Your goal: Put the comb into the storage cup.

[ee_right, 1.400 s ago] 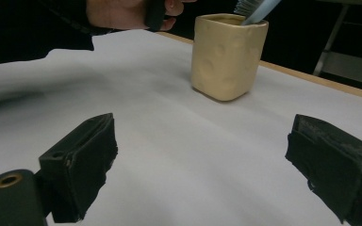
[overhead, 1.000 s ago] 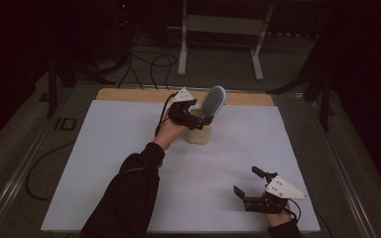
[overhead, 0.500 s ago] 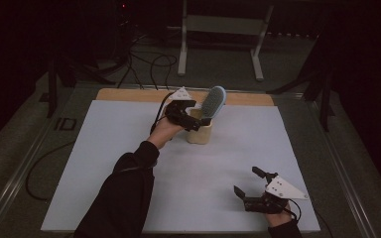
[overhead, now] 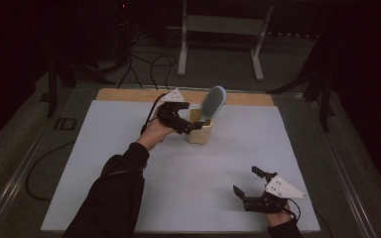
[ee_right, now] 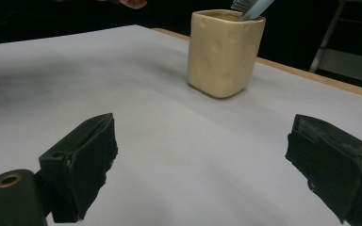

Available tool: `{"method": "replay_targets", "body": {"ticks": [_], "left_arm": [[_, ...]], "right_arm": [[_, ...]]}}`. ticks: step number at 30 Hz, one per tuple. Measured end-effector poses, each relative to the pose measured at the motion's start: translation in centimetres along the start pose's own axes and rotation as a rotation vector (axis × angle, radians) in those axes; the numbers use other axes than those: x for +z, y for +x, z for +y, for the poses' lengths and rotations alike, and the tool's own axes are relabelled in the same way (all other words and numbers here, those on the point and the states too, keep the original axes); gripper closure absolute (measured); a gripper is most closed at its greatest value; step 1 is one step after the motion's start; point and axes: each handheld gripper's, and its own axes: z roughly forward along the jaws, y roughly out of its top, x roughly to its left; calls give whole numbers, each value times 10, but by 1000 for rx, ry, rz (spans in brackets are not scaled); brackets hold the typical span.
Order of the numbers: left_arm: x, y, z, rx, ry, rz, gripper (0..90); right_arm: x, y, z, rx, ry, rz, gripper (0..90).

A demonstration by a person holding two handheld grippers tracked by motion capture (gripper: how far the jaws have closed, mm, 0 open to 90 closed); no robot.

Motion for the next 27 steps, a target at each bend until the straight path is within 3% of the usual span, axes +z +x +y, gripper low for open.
{"method": "replay_targets", "body": {"ticks": [27], "left_arm": [[-56, -5, -29, 26, 30, 60, 0]], "right_arm": [[1, 1, 0, -8, 6, 0, 87]]}}
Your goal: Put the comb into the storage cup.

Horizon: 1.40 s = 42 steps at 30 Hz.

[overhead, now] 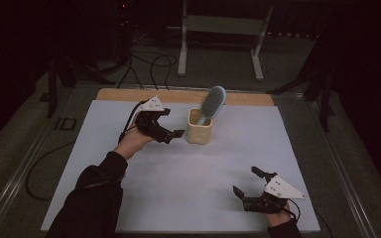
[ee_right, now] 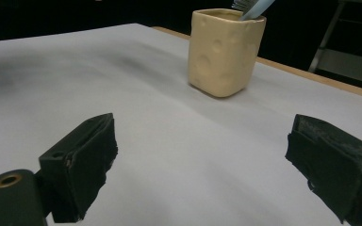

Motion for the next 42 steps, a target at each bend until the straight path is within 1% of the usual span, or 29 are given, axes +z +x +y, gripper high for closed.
{"method": "replay_targets", "body": {"ticks": [3, 6, 11, 12, 14, 16, 19, 20, 23, 25, 30, 32, 35, 36, 39, 42], "left_arm": [[-7, -2, -6, -1, 10, 4, 0], [-15, -2, -11, -12, 4, 6, 0], [-27, -3, -17, -10, 9, 21, 0], [-27, -3, -17, -10, 9, 21, 0], [-32, -3, -21, -11, 12, 23, 0], [-35, -4, -24, -7, 19, 34, 0], [-39, -6, -31, -8, 25, 41, 0], [-39, -6, -31, -8, 25, 41, 0], [-43, -8, -38, -13, 31, 46, 0], [-50, -9, -44, -23, 27, 50, 0], [-61, -12, -54, -24, 38, 65, 0], [-66, -13, -59, -32, 30, 64, 0], [-70, -15, -64, -34, 33, 65, 0], [-74, -17, -69, -36, 42, 70, 0], [-80, -18, -77, -45, 52, 84, 0], [-82, -19, -81, -49, 50, 85, 0]], "right_arm": [[0, 0, 0, -3, 1, -3, 87], [0, 0, 0, 2, 2, -2, 87], [0, 0, 0, -4, 5, -3, 87], [0, 0, 0, -3, 5, -3, 87], [0, 0, 0, -3, 6, -4, 87], [0, 0, 0, -4, 6, -5, 87], [0, 1, 0, -3, 5, -5, 87], [0, 1, 0, -4, 5, -4, 87], [0, 1, 0, -5, 5, -4, 87], [1, 1, 0, -5, 5, -4, 87], [0, 1, 0, -2, 5, -4, 87], [0, 1, 0, -4, 6, -4, 87], [0, 1, 0, -4, 6, -4, 87], [1, 1, 0, -5, 7, -4, 87], [1, 1, 0, -7, 6, -4, 87], [1, 1, 0, -8, 6, -3, 87]]}}
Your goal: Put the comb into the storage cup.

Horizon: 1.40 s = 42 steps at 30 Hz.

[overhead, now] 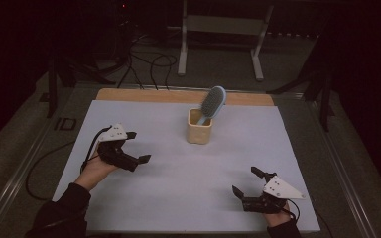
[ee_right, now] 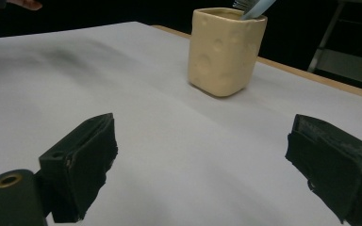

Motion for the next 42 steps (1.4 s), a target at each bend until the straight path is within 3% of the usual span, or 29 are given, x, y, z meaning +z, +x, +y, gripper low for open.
{"method": "replay_targets", "body": {"ticks": [1, 10, 26, 40, 42], "left_arm": [[-4, -3, -9, 3, 14, 10, 0], [-23, -4, -34, -25, 8, 33, 0], [-49, -20, -72, -41, 7, 66, 0], [-61, -33, -97, -55, 16, 106, 0], [-63, -35, -104, -72, 15, 107, 0]], "right_arm": [[0, 1, 0, 2, 1, 0, 87], [1, 1, 0, -4, 3, 3, 87], [1, 1, 0, -9, 6, 2, 87], [1, 2, 0, -9, 9, 2, 87], [1, 2, 0, -9, 10, 3, 87]]}}
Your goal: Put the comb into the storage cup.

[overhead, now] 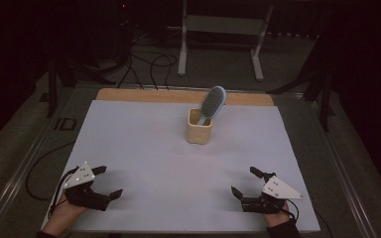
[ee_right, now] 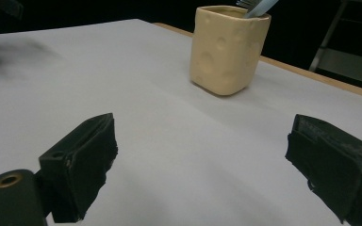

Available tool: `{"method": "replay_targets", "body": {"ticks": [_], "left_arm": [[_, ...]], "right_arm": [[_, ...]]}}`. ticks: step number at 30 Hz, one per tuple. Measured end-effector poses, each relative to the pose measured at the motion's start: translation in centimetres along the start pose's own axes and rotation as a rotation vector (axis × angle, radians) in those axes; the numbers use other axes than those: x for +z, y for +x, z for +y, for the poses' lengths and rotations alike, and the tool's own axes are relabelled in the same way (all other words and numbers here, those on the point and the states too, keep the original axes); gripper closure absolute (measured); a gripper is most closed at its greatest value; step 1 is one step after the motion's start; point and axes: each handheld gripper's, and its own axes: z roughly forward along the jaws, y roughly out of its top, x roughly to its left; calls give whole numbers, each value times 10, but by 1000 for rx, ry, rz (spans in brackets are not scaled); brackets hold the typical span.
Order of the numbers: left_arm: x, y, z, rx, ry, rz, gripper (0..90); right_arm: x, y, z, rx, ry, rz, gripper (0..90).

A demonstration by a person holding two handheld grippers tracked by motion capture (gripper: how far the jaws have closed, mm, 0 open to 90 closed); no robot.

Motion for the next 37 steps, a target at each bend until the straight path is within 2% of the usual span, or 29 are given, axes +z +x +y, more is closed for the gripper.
{"method": "replay_targets", "body": {"ticks": [6, 11, 15, 18, 21, 27, 37], "left_arm": [[-2, -2, -10, -15, 8, 10, 0], [-6, -4, -18, -49, -19, 15, 0], [-6, -5, -23, -48, -7, 40, 0], [-5, -6, -26, -56, -21, 58, 0], [-5, -8, -28, -28, -18, 78, 0], [-8, -6, -30, -55, -35, 80, 0], [-9, -4, -31, -64, -44, 86, 0]], "right_arm": [[0, 0, 0, 2, -1, -1, 87], [0, 0, 0, 0, -2, 0, 87], [0, 0, 0, 3, -1, 2, 87], [0, 0, 0, 3, 0, 2, 87], [0, 0, 0, 4, 3, 3, 87], [1, 1, 0, 3, 5, 11, 87], [2, 1, -1, 1, 12, 15, 87]]}}
